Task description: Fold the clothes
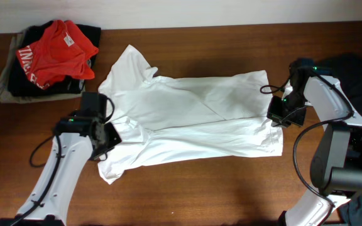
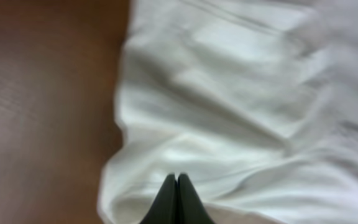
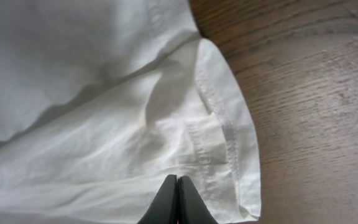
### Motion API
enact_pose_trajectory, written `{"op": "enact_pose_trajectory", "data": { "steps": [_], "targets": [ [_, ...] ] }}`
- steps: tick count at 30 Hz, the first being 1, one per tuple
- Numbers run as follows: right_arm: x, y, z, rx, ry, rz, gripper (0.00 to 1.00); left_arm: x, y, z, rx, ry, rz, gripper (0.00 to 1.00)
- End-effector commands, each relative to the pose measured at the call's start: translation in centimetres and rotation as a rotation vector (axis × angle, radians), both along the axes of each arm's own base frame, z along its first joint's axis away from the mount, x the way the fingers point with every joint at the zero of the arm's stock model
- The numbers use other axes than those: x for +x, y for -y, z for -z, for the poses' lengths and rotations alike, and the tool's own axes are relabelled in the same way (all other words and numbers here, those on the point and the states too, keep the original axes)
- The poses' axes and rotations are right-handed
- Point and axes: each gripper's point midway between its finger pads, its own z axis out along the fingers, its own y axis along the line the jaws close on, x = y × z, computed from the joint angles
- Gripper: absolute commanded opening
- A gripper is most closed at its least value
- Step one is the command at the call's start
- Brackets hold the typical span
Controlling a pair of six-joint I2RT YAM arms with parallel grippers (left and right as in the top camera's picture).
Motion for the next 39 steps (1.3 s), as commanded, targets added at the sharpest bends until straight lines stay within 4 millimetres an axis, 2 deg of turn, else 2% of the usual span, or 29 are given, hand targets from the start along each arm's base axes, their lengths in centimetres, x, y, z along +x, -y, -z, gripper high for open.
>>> {"op": "enact_pose_trajectory", "data": {
  "steps": [1, 4, 8, 12, 15, 19, 24, 29, 33, 37, 39],
  "targets": [
    [0.4, -1.5, -0.4, 0.027, 0.013, -0.085, 0.04, 2.8, 1.3, 0.8, 0.005, 0.069, 0.081, 0.0],
    [-0.2, -2.5, -0.3, 0.03, -0.011, -0.113, 0.04, 4.1, 2.3, 2.5, -0.023, 0.067, 0.118, 0.0],
    [-0.5, -4.0, 0.2, 0.029, -0.013, -0.16, 0.04, 4.6, 2.6, 5.9, -0.025, 0.0, 0.138, 0.0],
    [-0.3, -5.3, 0.4, 0.023, -0.001, -0.191, 0.04, 4.9, 2.4, 7.7, -0.012, -0.026, 0.152, 0.0],
    [-0.3, -5.4, 0.5, 0.004, -0.003, -0.207, 0.04, 5.9, 2.4, 7.9, 0.004, 0.005, 0.19, 0.0],
    [-0.6, -4.6, 0.7, -0.045, -0.019, -0.21, 0.04, 6.9, 0.9, 7.7, 0.091, 0.04, 0.168, 0.0],
    [-1.5, -4.0, 1.5, -0.078, -0.047, -0.19, 0.04, 6.9, -0.4, 7.6, 0.141, 0.038, 0.144, 0.0],
    [-2.5, -4.0, 3.1, -0.079, -0.064, -0.172, 0.04, 7.1, -1.1, 7.5, 0.149, 0.044, 0.125, 0.01],
    [-2.5, -3.9, 3.9, -0.08, -0.054, -0.163, 0.04, 7.1, -1.4, 7.6, 0.148, 0.043, 0.117, 0.0],
    [-2.2, -3.9, 3.9, -0.083, -0.041, -0.144, 0.04, 6.9, -1.3, 8.4, 0.144, 0.021, 0.12, 0.0],
    [-1.9, -3.9, 4.0, -0.084, -0.03, -0.144, 0.04, 6.5, -1.3, 9.4, 0.142, -0.01, 0.122, 0.01]
  ]
}}
